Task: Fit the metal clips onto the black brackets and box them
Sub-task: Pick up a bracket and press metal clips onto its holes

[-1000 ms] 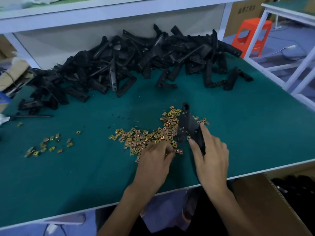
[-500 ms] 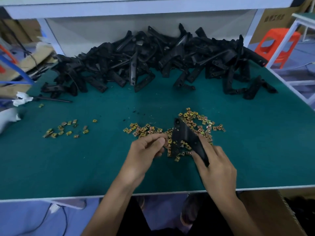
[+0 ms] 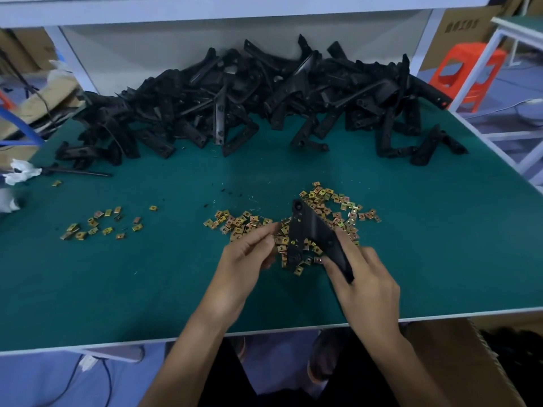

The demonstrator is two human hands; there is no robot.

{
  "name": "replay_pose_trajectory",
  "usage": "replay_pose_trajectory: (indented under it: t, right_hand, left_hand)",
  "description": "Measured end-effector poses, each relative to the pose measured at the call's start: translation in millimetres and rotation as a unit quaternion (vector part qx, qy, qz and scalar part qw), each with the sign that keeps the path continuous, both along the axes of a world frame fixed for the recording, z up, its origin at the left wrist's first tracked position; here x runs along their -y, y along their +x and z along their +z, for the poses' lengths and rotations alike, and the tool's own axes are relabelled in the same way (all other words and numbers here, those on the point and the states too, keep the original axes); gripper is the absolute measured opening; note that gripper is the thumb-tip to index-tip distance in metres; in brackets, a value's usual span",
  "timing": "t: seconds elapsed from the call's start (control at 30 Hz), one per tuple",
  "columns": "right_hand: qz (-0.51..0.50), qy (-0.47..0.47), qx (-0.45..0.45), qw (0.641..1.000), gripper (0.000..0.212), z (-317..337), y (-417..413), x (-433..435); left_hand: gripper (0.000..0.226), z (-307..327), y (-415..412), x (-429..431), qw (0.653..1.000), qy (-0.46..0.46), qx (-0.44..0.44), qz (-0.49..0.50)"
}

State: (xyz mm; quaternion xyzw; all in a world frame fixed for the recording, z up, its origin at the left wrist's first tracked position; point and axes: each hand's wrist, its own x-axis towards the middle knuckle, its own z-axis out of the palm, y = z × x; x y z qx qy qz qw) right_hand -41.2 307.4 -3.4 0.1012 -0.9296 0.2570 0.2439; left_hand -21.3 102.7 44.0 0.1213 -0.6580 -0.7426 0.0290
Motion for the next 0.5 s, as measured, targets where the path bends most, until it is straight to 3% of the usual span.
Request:
replay_pose_trajectory:
  t: [0.23, 0.43, 0.5]
  right_hand:
    - [0.008, 0.000, 0.006, 1.000, 0.056, 3.5, 1.3, -0.5]
    - [0.004, 0.004, 0.000, 1.000, 0.058, 3.4, 0.9, 0.4]
    - [0.002, 0.005, -0.002, 1.000, 0.058, 3.0, 0.8, 0.6]
  left_hand:
    - [0.008, 0.0, 2.3, 1.5, 1.000, -0.007, -0.003, -0.007]
    - [0.015, 1.5, 4.4, -0.8, 1.000, 0.005, 0.004, -0.022]
    - [0.027, 2.8, 4.3, -2.2, 1.000, -0.004, -0.006, -0.021]
